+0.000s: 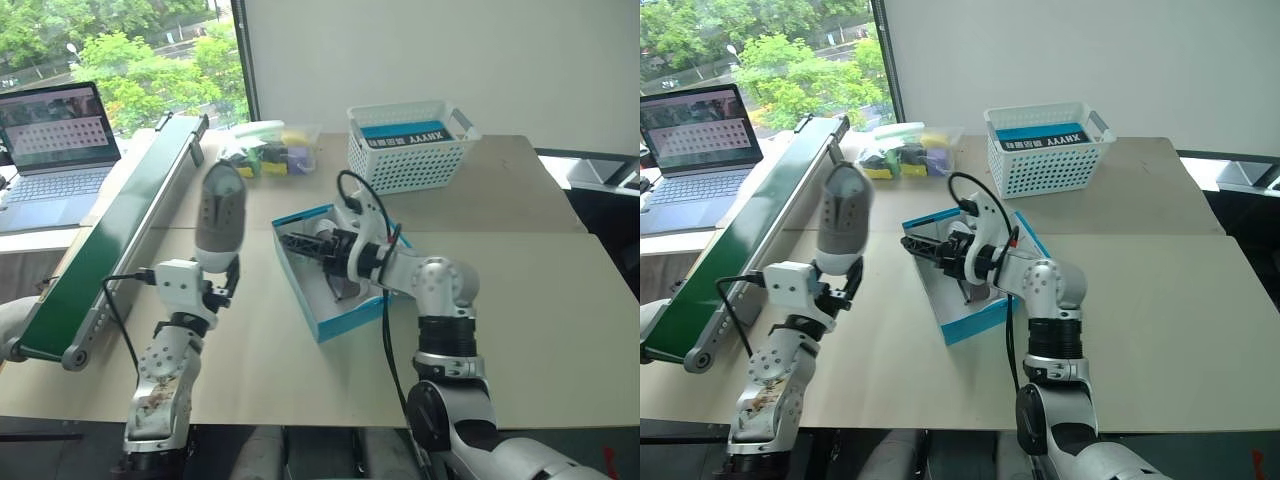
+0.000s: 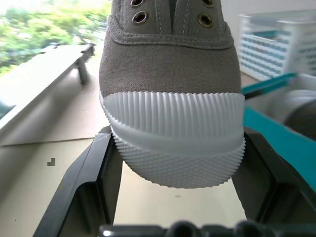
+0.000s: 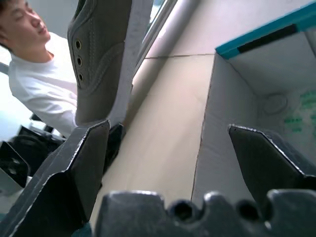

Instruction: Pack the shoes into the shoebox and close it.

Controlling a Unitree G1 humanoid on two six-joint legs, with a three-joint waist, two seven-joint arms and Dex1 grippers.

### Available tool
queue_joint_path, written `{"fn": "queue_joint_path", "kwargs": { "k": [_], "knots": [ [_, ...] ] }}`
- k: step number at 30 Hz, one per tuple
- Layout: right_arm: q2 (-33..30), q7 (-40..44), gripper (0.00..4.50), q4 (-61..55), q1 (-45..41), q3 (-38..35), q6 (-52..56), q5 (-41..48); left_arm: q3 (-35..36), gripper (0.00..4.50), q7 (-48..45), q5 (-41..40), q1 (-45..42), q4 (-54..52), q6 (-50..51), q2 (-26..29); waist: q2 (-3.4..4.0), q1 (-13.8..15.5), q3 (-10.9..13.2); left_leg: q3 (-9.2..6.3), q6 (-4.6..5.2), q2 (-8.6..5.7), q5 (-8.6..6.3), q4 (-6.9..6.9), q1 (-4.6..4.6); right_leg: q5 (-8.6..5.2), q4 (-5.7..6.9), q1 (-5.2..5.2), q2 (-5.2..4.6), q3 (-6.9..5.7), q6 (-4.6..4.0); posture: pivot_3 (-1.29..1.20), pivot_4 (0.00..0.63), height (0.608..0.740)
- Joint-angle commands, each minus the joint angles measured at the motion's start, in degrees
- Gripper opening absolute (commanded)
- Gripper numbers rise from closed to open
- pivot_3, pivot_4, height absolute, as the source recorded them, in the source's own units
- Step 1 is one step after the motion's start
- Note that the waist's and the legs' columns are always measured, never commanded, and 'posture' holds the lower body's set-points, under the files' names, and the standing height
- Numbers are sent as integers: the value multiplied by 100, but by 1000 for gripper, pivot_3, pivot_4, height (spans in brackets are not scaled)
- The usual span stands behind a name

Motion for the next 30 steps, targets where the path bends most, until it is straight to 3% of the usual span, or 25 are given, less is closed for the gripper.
{"fn": "queue_joint_path", "kwargs": {
  "k": [1, 16, 26, 29, 30],
  "knots": [
    [513, -292, 4500, 0, -526, -512, 312, 736, -187, 2863, -105, -546, -255, -878, 468, -115, 2, -46, 1, 2, 0, 1, 0, 1, -3, 0, 6, -5, 1, 2, -1, 0, 150, 729],
    [508, -989, 4500, 282, -840, -615, -368, 1569, -547, 2863, -363, -1040, -313, -1271, 1207, -72, 5, -40, 2, 5, 2, 0, 1, 13, 9, -3, 7, 16, 4, 3, 3, 0, 150, 729],
    [419, -1123, 4500, 115, -715, -218, -591, 1864, -615, 2863, -439, -1069, -335, -1275, 1293, -60, 6, -36, 3, 5, 2, 0, 1, 11, 8, -3, 3, 16, 5, 3, 4, 0, 150, 729],
    [403, -1144, 3772, 72, -669, -150, -630, 1953, -610, 2852, -445, -1070, -356, -1256, 1324, -72, 7, -41, 3, 4, 2, 0, 1, 12, 9, -3, 4, 16, 5, 3, 4, 0, 150, 729],
    [397, -1156, 3315, 63, -662, -132, -645, 1998, -608, 2852, -445, -1070, -365, -1253, 1330, -77, 7, -42, 3, 4, 2, 0, 1, 12, 8, -3, 3, 16, 5, 3, 4, 0, 150, 729]
  ]
}}
